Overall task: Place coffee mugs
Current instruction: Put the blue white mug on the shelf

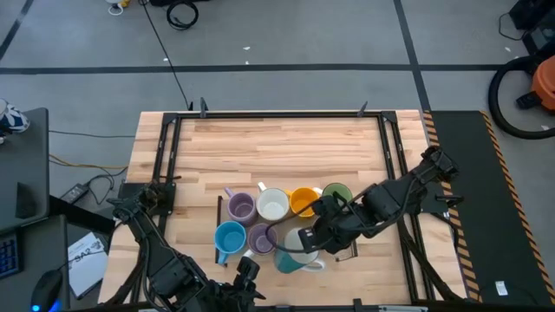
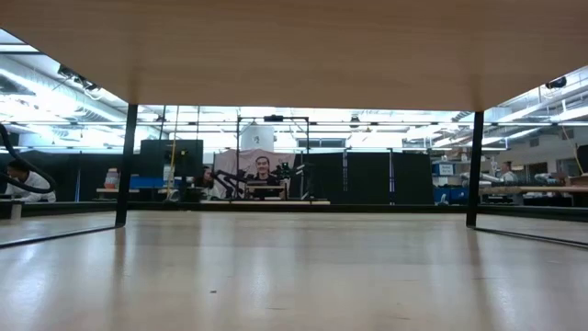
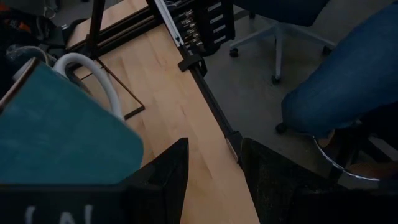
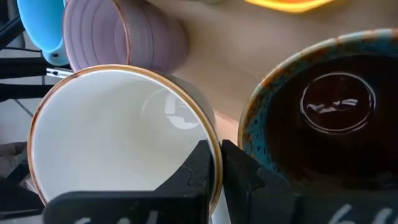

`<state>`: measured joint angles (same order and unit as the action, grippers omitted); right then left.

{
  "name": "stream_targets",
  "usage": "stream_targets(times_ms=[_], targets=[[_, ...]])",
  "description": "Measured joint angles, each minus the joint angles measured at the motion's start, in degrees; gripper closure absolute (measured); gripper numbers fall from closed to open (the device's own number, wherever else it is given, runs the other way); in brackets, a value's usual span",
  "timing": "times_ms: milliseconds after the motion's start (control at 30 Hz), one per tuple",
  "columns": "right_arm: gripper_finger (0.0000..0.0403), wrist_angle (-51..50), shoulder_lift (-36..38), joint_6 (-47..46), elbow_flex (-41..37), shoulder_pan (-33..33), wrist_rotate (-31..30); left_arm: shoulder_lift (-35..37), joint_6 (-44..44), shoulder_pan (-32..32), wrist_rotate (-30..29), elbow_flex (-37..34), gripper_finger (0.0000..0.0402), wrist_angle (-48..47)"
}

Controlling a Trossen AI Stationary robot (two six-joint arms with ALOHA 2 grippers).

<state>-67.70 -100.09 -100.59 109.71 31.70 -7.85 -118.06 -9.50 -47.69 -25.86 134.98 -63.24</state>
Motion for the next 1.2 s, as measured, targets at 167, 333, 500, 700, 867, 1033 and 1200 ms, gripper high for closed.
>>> stream_targets(times_ms=[167, 333, 500, 700, 867, 1033, 1200], targets=[[0.0375, -0.47, 0.0, 0.96, 0.0, -1.19, 1.03, 0.0, 0.0, 0.01, -0.01, 0.0, 0.0246, 0.01], [0.0375, -1.91, 0.04, 1.59, 0.0, -1.93, 1.59, 0.0, 0.01, 0.01, -0.01, 0.0, 0.0246, -0.01], [0.0375, -2.54, 0.04, 1.59, 0.0, -2.21, 1.56, 0.0, 0.02, 0.01, -0.01, 0.0, 0.0246, -0.01], [0.0375, -2.79, 0.04, 1.76, 0.0, -2.19, 1.53, 0.0, -0.11, 0.69, 0.01, 0.0, 0.0246, 0.49], [0.0375, -3.06, 0.04, 1.78, 0.0, -2.19, 0.84, 0.0, -0.13, 1.99, 0.02, 0.0, 0.0246, 0.77], [0.0375, -3.33, 0.04, 1.78, 0.0, -2.19, 0.6, 0.0, -0.17, 4.18, 0.01, 0.0, 0.0246, 0.82], [0.0375, -4.41, 0.13, 1.76, 0.02, -2.19, 0.69, -0.35, 0.01, 6.53, 0.14, -0.02, 0.0246, 0.88]])
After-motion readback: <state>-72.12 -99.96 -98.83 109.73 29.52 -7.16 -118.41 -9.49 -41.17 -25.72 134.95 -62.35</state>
